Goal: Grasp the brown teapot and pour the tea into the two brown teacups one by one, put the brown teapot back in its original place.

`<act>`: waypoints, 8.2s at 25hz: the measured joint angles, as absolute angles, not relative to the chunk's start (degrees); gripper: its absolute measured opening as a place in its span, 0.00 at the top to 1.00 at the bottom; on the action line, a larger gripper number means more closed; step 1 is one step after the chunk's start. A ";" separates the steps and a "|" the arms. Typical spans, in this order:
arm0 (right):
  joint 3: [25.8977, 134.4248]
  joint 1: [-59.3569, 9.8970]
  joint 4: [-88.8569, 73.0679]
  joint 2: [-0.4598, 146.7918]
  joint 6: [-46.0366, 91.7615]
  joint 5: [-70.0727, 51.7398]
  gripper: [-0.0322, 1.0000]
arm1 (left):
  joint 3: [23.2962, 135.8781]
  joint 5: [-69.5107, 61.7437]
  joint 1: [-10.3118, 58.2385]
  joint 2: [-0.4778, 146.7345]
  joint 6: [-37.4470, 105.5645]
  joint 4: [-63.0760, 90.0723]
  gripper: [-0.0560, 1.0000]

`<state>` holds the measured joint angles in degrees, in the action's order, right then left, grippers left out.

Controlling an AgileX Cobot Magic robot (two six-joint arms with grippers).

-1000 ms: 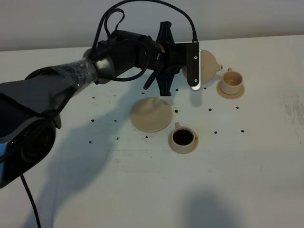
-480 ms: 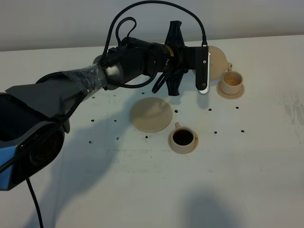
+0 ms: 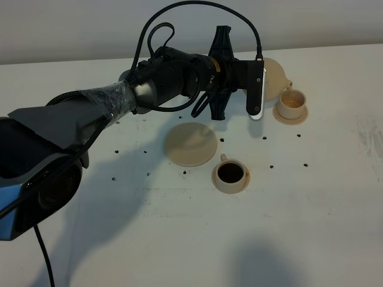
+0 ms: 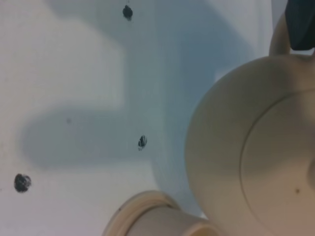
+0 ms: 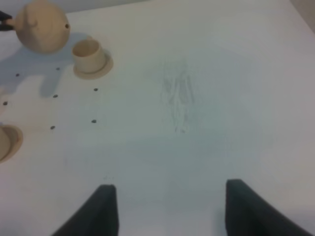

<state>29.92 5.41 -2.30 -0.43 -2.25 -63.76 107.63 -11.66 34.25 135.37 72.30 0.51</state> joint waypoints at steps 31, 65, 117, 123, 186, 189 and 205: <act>29.92 5.41 -2.30 -0.43 -2.25 -63.76 0.51 | 116.83 -21.49 35.90 139.84 66.70 -8.70 0.86; 29.92 5.41 -2.30 -0.43 -2.25 -63.76 0.51 | 116.83 -16.25 38.51 139.84 57.76 -27.67 0.86; 29.92 5.41 -2.30 -0.43 -2.25 -63.76 0.51 | 116.38 -8.88 39.83 141.64 57.76 -53.46 0.86; 29.92 5.41 -2.30 -0.43 -2.25 -63.76 0.51 | 116.38 -8.16 39.83 141.64 57.76 -55.64 0.86; 29.92 5.41 -2.30 -0.43 -2.23 -63.76 0.51 | 115.47 -5.62 40.12 141.70 54.69 -66.21 0.86; 29.92 5.41 -2.30 -0.43 -2.23 -63.76 0.51 | 115.36 -5.23 40.12 141.70 54.73 -66.21 0.86; 29.92 5.41 -2.30 -0.43 -2.23 -63.76 0.51 | 115.25 -4.83 40.12 141.70 51.72 -70.67 0.86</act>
